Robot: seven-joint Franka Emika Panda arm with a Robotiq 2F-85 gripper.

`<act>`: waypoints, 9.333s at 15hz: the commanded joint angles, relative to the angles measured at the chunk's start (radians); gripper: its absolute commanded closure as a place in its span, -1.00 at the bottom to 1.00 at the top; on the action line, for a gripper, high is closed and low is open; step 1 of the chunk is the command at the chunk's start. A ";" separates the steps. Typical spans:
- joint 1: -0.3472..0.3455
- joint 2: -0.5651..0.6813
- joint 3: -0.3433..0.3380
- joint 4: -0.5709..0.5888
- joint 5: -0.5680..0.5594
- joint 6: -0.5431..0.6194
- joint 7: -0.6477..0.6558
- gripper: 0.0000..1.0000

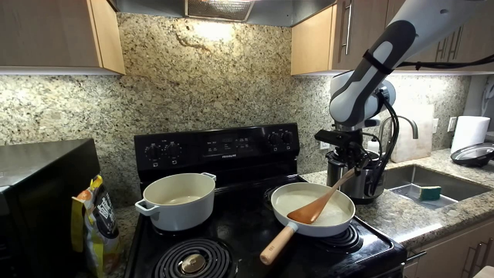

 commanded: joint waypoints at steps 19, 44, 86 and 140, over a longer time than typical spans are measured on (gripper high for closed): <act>-0.023 -0.014 0.004 0.062 -0.051 0.011 -0.009 0.78; -0.071 -0.085 -0.018 0.044 -0.003 -0.037 -0.044 0.78; -0.023 -0.067 0.023 0.050 -0.307 -0.103 0.134 0.78; -0.007 -0.003 0.028 0.147 0.295 -0.125 -0.309 0.78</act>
